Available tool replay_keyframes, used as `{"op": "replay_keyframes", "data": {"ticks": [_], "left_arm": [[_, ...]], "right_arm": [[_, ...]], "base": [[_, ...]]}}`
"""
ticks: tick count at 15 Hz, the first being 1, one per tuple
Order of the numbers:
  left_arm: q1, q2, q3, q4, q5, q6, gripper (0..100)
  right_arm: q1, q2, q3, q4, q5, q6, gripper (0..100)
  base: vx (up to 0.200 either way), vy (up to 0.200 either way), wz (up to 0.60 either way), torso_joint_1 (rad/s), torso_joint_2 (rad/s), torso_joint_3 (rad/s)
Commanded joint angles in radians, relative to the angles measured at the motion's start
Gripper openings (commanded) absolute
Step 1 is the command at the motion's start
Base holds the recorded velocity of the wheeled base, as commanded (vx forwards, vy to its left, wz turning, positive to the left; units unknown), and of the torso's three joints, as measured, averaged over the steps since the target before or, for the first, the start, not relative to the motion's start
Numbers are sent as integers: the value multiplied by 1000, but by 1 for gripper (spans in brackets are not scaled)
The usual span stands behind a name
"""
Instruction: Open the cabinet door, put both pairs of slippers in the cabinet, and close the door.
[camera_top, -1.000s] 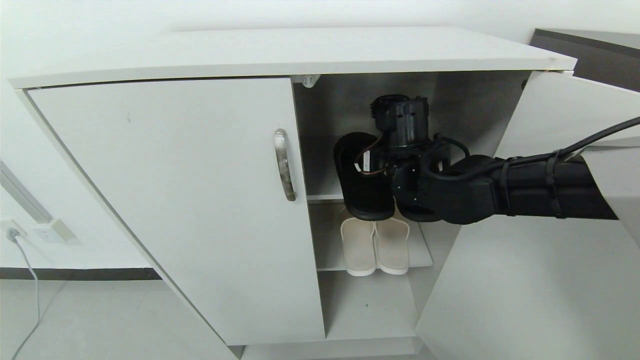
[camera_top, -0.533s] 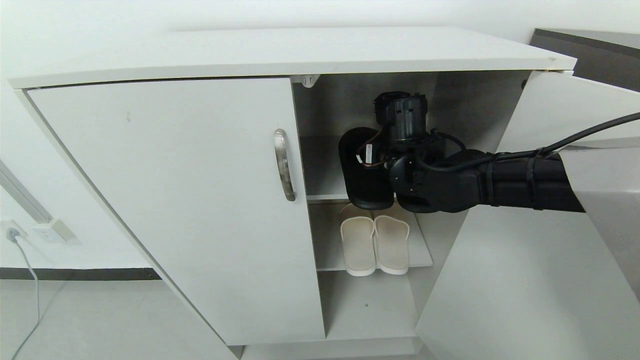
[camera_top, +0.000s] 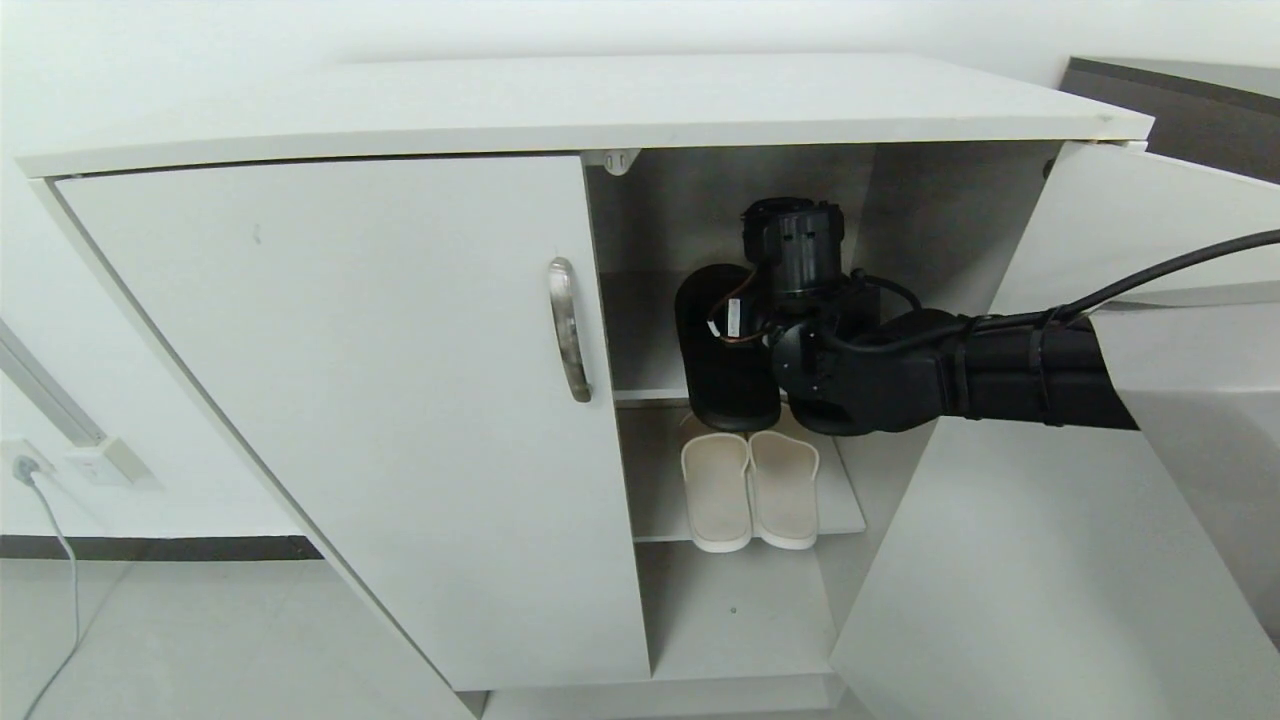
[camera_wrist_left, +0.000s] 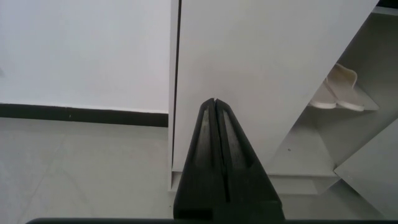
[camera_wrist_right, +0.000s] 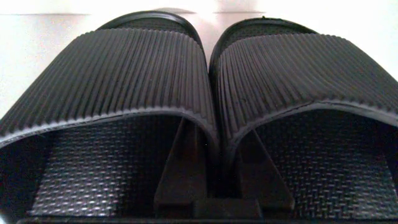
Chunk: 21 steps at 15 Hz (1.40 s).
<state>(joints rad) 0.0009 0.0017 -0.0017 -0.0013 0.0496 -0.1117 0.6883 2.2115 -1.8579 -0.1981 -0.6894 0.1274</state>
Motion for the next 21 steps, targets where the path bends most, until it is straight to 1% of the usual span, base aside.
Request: {"op": "replay_keyframes", "data": {"ticks": [1, 4, 6, 12, 18, 21], "left_arm": [[1, 0, 0, 0, 1, 0, 0], [1, 0, 0, 0, 0, 0, 0], [1, 0, 0, 0, 0, 0, 0], [1, 0, 0, 0, 0, 0, 0], [1, 0, 0, 0, -2, 0, 0], [1, 0, 0, 0, -2, 0, 0]], "right_arm": [[0, 2, 2, 0, -1, 0, 100], [2, -1, 16, -1, 1, 0, 100], [8, -24, 48, -1, 1, 1, 100], [43, -159, 217, -9, -1, 1, 100], [148, -398, 545, -75, -1, 37, 100], [217, -512, 691, -95, 5, 66, 100]], "base": [[0, 0, 0, 0, 0, 0], [0, 0, 0, 0, 0, 0], [0, 0, 0, 0, 0, 0], [0, 0, 0, 0, 0, 0], [0, 0, 0, 0, 0, 0], [0, 0, 0, 0, 0, 0]]}}
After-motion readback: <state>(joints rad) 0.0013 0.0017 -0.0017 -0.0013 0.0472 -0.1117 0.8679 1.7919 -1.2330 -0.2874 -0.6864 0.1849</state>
